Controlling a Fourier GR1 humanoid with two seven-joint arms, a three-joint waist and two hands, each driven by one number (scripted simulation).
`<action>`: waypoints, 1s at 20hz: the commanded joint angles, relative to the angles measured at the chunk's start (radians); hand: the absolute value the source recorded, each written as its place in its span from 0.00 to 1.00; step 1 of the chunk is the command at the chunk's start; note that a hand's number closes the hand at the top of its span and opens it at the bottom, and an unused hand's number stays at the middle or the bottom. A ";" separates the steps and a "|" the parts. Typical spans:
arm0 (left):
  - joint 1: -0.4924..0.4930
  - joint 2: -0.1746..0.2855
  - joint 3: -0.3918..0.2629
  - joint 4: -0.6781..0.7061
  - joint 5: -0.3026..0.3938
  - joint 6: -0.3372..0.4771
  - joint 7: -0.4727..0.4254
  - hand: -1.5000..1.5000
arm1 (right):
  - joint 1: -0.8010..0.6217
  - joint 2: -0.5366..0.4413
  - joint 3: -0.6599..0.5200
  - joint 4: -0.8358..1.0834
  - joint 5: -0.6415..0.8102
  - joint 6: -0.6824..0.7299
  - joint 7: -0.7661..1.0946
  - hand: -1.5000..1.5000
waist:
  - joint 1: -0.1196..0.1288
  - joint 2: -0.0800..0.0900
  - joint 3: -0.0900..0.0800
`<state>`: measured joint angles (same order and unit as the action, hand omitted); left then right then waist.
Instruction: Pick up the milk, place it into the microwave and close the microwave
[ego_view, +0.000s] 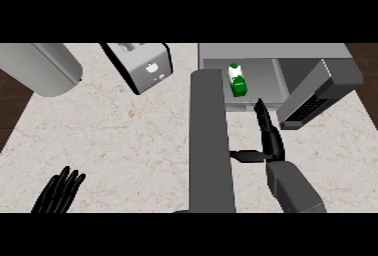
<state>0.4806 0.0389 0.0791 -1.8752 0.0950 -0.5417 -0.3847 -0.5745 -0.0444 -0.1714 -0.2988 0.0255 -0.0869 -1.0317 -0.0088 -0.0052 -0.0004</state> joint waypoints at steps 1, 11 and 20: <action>-0.016 0.007 -0.045 -0.015 -0.031 -0.027 0.005 0.00 | 0.082 0.002 0.032 -0.124 -0.009 0.087 0.011 0.00 | -0.005 -0.002 -0.001; -0.201 -0.036 -0.163 0.122 -0.216 0.071 0.041 1.00 | 0.466 -0.048 0.083 -0.539 -0.092 0.238 0.037 1.00 | -0.014 0.000 -0.001; -0.444 -0.039 -0.361 0.237 -0.306 0.302 0.188 1.00 | 0.661 -0.135 0.033 -0.939 -0.243 0.294 0.288 0.00 | -0.013 0.003 -0.001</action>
<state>0.1455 0.0025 -0.2129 -1.7094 -0.1843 -0.3339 -0.2446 0.0053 -0.1479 -0.1213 -1.0832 -0.1677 0.1922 -0.8369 -0.0226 -0.0036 -0.0013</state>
